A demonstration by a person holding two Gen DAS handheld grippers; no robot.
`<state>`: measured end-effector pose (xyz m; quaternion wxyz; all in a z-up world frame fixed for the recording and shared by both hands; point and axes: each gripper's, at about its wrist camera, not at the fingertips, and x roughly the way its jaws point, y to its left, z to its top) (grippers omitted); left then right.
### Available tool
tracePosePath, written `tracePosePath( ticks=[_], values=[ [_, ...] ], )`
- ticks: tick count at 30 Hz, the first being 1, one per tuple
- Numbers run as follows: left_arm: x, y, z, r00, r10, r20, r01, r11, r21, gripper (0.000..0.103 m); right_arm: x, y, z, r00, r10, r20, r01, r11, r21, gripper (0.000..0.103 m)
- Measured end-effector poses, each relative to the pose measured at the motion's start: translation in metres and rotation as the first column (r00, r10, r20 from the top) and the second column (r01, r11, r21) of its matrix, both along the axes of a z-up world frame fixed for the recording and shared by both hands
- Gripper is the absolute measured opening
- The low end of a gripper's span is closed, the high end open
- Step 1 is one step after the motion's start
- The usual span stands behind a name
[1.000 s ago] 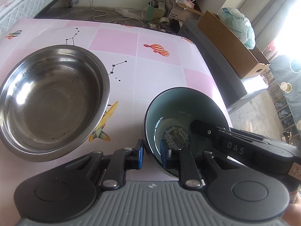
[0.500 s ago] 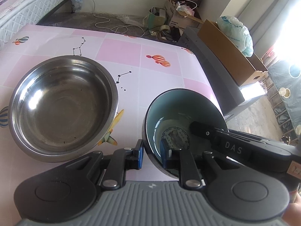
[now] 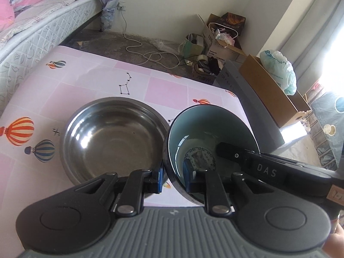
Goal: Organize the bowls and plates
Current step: 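Lower the teal bowl into the steel bowl with the right gripper, then open the right gripper and pull both tools back from the nested bowls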
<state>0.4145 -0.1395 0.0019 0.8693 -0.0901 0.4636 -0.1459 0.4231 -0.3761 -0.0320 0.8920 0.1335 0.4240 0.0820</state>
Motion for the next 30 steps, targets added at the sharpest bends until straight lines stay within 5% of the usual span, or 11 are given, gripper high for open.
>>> tracePosePath(
  ticks=[6,17,22,27,30],
  values=[
    [0.016,0.040,0.001,0.996,0.089,0.004,-0.090,0.996,0.005,0.019,0.032,0.045,0.003,0.998,0.058,-0.001,-0.058,0.998,0.022,0.012],
    [0.038,0.077,-0.044,0.984,0.155,-0.092,-0.153,0.988,0.038,0.019,0.071,0.103,-0.045,0.989,0.117,-0.095,-0.120,0.993,-0.024,0.012],
    [0.033,0.082,-0.036,0.989,0.141,-0.045,-0.140,0.990,0.016,0.021,0.071,0.112,-0.048,0.990,0.118,-0.073,-0.123,0.990,-0.072,0.017],
    [0.023,0.087,-0.014,0.990,0.140,-0.003,-0.140,0.990,0.019,0.033,0.069,0.109,-0.038,0.994,0.109,-0.021,-0.110,0.992,-0.066,0.043],
    [0.014,0.091,-0.001,0.990,0.142,0.025,-0.143,0.989,0.026,0.041,0.063,0.105,-0.023,0.994,0.105,0.027,-0.104,0.993,-0.048,0.046]
  ],
)
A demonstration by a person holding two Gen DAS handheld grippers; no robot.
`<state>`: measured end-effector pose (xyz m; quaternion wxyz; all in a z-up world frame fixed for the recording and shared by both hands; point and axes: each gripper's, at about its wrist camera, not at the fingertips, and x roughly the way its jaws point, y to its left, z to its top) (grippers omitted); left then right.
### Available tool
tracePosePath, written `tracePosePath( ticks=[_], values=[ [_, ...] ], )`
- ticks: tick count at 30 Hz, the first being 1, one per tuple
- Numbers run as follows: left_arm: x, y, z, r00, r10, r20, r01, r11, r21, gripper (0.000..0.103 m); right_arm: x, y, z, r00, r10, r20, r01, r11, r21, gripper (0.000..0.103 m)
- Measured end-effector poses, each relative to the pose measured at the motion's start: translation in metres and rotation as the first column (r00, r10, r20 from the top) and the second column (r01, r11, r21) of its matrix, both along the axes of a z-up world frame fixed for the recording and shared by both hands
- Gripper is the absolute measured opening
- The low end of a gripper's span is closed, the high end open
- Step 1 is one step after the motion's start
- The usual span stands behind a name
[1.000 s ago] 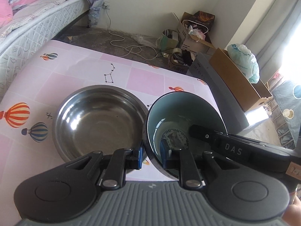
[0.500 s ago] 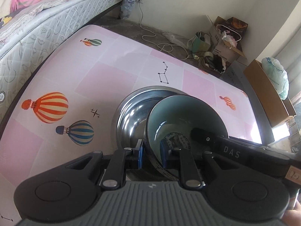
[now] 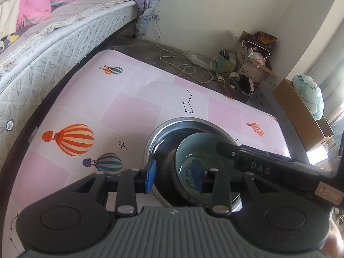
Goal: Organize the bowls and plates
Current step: 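Open the right gripper and pull both tools back from the nested bowls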
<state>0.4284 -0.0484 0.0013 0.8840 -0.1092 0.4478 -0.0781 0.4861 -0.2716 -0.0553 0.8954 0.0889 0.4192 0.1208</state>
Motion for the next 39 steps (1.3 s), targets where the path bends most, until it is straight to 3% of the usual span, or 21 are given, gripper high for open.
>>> tracePosePath(
  ticks=[8,12,16,20,26,30,35,39],
  values=[
    [-0.047,0.024,0.037,0.999,-0.013,0.048,0.012,1.000,0.007,0.063,-0.044,-0.017,0.054,0.997,-0.014,0.072,0.006,0.994,0.107,0.047],
    [-0.094,0.040,0.055,0.994,-0.049,0.099,0.047,0.999,0.024,0.079,-0.103,-0.038,0.088,0.994,-0.010,0.111,-0.009,0.986,0.169,0.054],
    [-0.148,0.054,0.066,0.984,-0.090,0.152,0.078,0.993,0.083,0.092,-0.175,-0.054,0.110,0.989,-0.013,0.146,-0.011,0.987,0.163,0.065],
    [-0.207,0.079,0.065,0.986,-0.070,0.154,0.060,0.996,0.068,0.096,-0.250,-0.055,0.117,0.985,-0.010,0.175,-0.017,0.988,0.154,0.078],
    [-0.286,0.111,0.051,0.985,0.014,0.174,-0.018,1.000,0.020,0.100,-0.347,-0.039,0.110,0.981,-0.041,0.191,0.006,0.983,0.181,0.086],
    [-0.323,0.130,0.035,0.988,0.093,0.126,-0.088,0.995,-0.047,0.102,-0.392,-0.020,0.102,0.982,-0.067,0.177,0.034,0.983,0.183,0.092],
    [-0.357,0.142,0.013,0.977,0.179,0.113,-0.182,0.983,0.014,0.102,-0.434,0.012,0.096,0.977,-0.067,0.202,0.051,0.995,0.081,0.101],
    [-0.369,0.145,0.001,0.984,0.151,0.097,-0.155,0.987,0.042,0.102,-0.447,0.033,0.096,0.982,-0.016,0.187,0.023,0.999,-0.036,0.102]
  ],
)
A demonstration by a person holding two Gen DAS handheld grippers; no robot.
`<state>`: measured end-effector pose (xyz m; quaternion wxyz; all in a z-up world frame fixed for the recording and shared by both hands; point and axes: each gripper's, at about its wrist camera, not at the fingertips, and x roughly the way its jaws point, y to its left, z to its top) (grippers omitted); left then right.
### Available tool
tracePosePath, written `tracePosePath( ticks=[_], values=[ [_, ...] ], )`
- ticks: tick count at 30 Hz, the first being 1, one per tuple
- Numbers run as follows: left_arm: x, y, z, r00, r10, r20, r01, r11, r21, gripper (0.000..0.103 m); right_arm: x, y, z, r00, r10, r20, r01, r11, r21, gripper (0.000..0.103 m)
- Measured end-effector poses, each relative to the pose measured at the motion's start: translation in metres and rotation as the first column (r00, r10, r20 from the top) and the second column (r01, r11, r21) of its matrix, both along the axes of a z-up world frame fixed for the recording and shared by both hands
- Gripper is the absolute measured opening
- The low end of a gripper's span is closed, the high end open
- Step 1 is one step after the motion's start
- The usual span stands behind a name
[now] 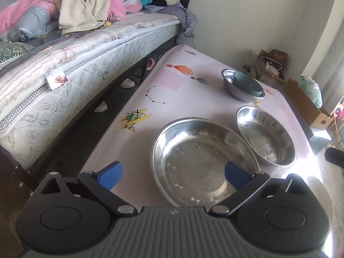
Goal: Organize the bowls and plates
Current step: 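Open the right gripper and pull both tools back from the nested bowls, then close the right gripper on a steel bowl rim while the left grips the large steel basin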
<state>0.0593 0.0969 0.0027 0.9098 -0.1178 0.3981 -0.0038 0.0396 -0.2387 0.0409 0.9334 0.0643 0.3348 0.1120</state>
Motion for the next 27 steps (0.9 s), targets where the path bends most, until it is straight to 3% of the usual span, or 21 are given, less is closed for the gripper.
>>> tracePosePath(
  ticks=[6,9,13,16,19,22,27],
  values=[
    [-0.013,0.003,-0.004,1.000,-0.009,0.017,0.008,0.999,0.043,0.102,-0.012,0.023,0.003,0.996,-0.085,0.032,0.089,0.977,-0.193,0.102],
    [-0.013,0.010,-0.009,0.999,-0.038,-0.004,0.038,0.999,-0.011,0.103,-0.009,0.032,0.002,0.993,-0.105,0.049,0.114,0.952,-0.283,0.102],
    [-0.015,0.022,-0.015,0.999,-0.041,0.000,0.041,0.994,-0.106,0.103,-0.011,0.041,0.009,0.987,-0.102,0.123,0.138,0.933,-0.333,0.102],
    [-0.015,0.031,-0.017,0.999,-0.032,0.011,0.033,0.989,-0.145,0.103,-0.008,0.039,0.015,0.988,-0.062,0.143,0.100,0.955,-0.278,0.102],
    [-0.013,0.038,-0.020,1.000,-0.010,0.010,0.011,0.988,-0.154,0.103,-0.002,0.033,0.019,0.993,0.003,0.119,0.014,0.990,-0.140,0.102],
    [-0.011,0.044,-0.026,1.000,0.013,-0.002,-0.013,0.990,-0.139,0.103,0.007,0.031,0.013,0.998,0.027,0.064,-0.026,1.000,-0.004,0.102],
    [-0.011,0.049,-0.042,1.000,0.009,-0.017,-0.011,0.992,-0.127,0.103,0.019,0.043,-0.009,1.000,0.020,-0.001,-0.020,0.999,0.046,0.101]
  ],
)
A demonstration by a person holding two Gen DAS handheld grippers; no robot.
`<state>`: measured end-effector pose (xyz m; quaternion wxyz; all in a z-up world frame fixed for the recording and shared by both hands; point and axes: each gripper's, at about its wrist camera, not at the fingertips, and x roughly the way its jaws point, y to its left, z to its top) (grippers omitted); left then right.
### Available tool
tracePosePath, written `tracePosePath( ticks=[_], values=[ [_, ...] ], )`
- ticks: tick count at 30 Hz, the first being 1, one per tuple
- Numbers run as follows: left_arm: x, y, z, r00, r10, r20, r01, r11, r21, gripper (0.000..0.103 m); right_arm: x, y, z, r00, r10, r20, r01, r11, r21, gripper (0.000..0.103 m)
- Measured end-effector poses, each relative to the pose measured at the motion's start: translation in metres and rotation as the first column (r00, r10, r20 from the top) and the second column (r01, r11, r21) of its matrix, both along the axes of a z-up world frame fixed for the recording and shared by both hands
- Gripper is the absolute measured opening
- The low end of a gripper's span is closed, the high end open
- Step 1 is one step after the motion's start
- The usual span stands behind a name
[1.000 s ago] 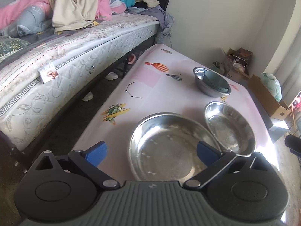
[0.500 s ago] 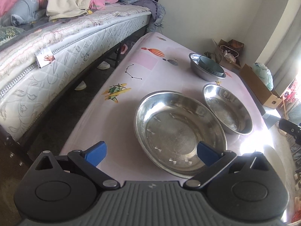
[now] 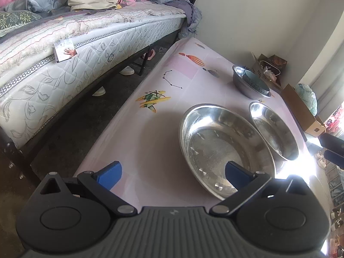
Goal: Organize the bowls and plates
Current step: 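Close the right gripper on a steel bowl rim while the left grips the large steel basin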
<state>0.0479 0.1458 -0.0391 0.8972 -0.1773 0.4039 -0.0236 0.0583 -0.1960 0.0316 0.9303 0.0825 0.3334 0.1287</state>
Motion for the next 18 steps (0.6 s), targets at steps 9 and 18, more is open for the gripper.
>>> tracePosePath(
  ticks=[9,18],
  values=[
    [0.005,-0.006,-0.011,0.999,-0.019,0.026,0.018,0.999,0.043,0.102,0.004,0.021,-0.050,0.998,-0.001,-0.063,0.005,0.997,0.073,0.083],
    [0.022,-0.011,-0.020,0.999,-0.030,0.035,0.030,1.000,0.002,0.079,0.019,0.015,-0.077,0.992,-0.055,-0.112,0.066,0.993,0.094,0.053]
  ],
)
